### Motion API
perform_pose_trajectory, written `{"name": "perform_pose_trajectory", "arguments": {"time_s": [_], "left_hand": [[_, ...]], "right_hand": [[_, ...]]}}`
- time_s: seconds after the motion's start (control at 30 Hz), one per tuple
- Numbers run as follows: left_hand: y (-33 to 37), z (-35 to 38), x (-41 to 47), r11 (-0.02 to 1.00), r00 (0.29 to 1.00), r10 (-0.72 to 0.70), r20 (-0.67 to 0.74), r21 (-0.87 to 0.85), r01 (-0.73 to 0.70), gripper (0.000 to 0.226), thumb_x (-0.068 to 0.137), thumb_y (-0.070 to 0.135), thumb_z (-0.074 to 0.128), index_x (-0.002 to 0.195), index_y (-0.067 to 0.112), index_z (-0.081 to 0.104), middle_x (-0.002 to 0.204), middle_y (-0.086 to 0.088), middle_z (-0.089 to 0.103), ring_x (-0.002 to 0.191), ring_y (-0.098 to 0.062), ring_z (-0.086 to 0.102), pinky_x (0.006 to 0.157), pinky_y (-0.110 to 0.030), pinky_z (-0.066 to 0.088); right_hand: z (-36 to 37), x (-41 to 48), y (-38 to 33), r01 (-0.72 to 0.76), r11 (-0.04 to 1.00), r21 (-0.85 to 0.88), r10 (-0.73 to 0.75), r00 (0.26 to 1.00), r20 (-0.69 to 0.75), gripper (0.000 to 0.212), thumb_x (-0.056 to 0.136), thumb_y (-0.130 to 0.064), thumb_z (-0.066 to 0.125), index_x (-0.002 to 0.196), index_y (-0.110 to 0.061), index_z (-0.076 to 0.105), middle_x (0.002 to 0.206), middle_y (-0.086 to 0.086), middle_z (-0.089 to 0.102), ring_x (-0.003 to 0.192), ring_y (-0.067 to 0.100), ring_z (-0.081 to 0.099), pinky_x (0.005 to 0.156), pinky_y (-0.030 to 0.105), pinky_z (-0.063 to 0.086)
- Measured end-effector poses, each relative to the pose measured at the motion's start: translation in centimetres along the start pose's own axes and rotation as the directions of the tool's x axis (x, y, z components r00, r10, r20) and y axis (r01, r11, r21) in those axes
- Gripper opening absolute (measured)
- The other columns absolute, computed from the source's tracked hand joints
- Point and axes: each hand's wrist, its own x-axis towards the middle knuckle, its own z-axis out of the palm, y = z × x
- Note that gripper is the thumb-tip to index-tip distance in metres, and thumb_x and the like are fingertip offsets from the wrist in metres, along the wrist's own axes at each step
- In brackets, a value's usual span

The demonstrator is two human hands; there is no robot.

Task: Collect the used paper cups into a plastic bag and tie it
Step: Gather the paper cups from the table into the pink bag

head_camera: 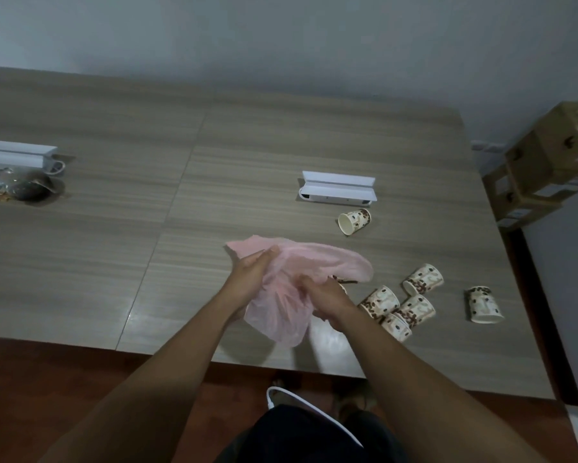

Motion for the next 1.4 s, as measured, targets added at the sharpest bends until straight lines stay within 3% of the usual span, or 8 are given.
{"name": "perform_pose_trajectory", "arguments": {"time_s": [0.23, 0.33, 0.47, 0.63, 0.83, 1.0, 1.2, 1.4], "left_hand": [[1.7, -3.2, 0.1, 0.992, 0.972, -0.052, -0.229, -0.121, 0.024, 0.030, 0.103, 0.037, 0.070, 0.115, 0.013, 0.085, 0.108, -0.014, 0.086, 0.102, -0.033, 0.083, 0.093, -0.046, 0.065], [1.4, -4.6, -0.2, 0.999, 0.948, 0.035, -0.316, 0.028, -0.027, 0.024, 0.105, 0.039, 0.068, 0.107, 0.023, 0.086, 0.102, 0.001, 0.085, 0.098, -0.018, 0.081, 0.082, -0.029, 0.064], [1.5, -5.7, -1.1, 0.993, 0.909, 0.096, -0.405, 0.096, -0.062, 0.027, 0.109, 0.042, 0.062, 0.104, 0.025, 0.083, 0.097, 0.007, 0.081, 0.090, -0.008, 0.077, 0.069, -0.022, 0.062], [0.7, -5.4, -1.8, 0.985, 0.908, 0.081, -0.411, 0.175, -0.009, 0.047, 0.106, 0.056, 0.061, 0.098, 0.016, 0.084, 0.101, -0.013, 0.083, 0.095, -0.027, 0.081, 0.077, -0.038, 0.061], [-0.4, -3.9, -2.9, 0.982, 0.921, 0.061, -0.384, 0.191, 0.015, 0.052, 0.109, 0.056, 0.058, 0.091, 0.015, 0.084, 0.083, 0.006, 0.078, 0.082, -0.015, 0.072, 0.073, -0.030, 0.054], [-1.9, -3.5, -2.9, 0.977, 0.937, 0.032, -0.348, 0.210, 0.045, 0.055, 0.111, 0.052, 0.057, 0.064, 0.028, 0.073, 0.057, 0.018, 0.069, 0.054, 0.007, 0.063, 0.053, -0.011, 0.046], [-1.7, -2.5, -2.8, 0.982, 0.951, 0.024, -0.308, 0.185, 0.035, 0.045, 0.110, 0.057, 0.055, 0.106, 0.027, 0.088, 0.095, 0.012, 0.086, 0.094, -0.005, 0.080, 0.081, -0.024, 0.061], [0.3, -0.9, -1.6, 0.988, 0.949, 0.043, -0.312, 0.152, 0.005, 0.042, 0.111, 0.055, 0.054, 0.108, 0.027, 0.085, 0.103, 0.007, 0.085, 0.102, -0.014, 0.080, 0.090, -0.033, 0.064]], "right_hand": [[-5.4, 1.1, 3.6, -0.013, 0.903, -0.429, -0.063, 0.985, -0.163, 0.037, 0.098, -0.048, 0.075, 0.113, -0.015, 0.081, 0.107, 0.012, 0.081, 0.104, 0.031, 0.077, 0.093, 0.041, 0.061], [-9.0, 1.1, 4.3, 0.070, 0.867, -0.494, -0.044, 0.997, 0.064, 0.071, 0.077, -0.083, 0.074, 0.119, -0.026, 0.073, 0.115, -0.001, 0.079, 0.101, 0.020, 0.075, 0.086, 0.037, 0.061], [-11.5, 1.6, 3.8, 0.035, 0.806, -0.591, 0.148, 0.954, 0.259, 0.068, 0.086, -0.057, 0.086, 0.140, -0.026, 0.059, 0.127, -0.001, 0.069, 0.114, 0.021, 0.067, 0.075, 0.028, 0.053], [-8.3, 4.7, 5.1, -0.025, 0.814, -0.580, 0.055, 0.998, 0.034, 0.044, 0.107, -0.045, 0.064, 0.138, -0.018, 0.049, 0.111, 0.011, 0.076, 0.090, 0.032, 0.079, 0.078, 0.050, 0.065], [-3.0, 6.9, 7.4, -0.287, 0.705, -0.649, 0.151, 0.954, -0.258, 0.104, 0.109, -0.066, 0.039, 0.165, 0.013, 0.004, 0.164, 0.033, 0.041, 0.146, 0.047, 0.051, 0.120, 0.049, 0.044], [-2.9, 8.9, 9.3, -0.306, 0.796, -0.521, 0.205, 0.948, -0.244, 0.097, 0.100, -0.074, 0.051, 0.157, 0.005, 0.045, 0.156, 0.027, 0.052, 0.141, 0.042, 0.055, 0.112, 0.044, 0.047], [-4.7, 6.9, 9.0, -0.264, 0.925, -0.273, 0.249, 0.964, -0.088, 0.065, 0.082, -0.056, 0.082, 0.117, -0.001, 0.074, 0.114, 0.018, 0.076, 0.099, 0.035, 0.076, 0.095, 0.057, 0.065], [-8.1, 1.2, 3.3, -0.098, 0.850, 0.517, 0.048, 0.993, 0.108, 0.053, 0.099, -0.032, 0.075, 0.144, -0.006, 0.061, 0.140, 0.026, 0.070, 0.129, 0.042, 0.071, 0.113, 0.055, 0.056]]}}
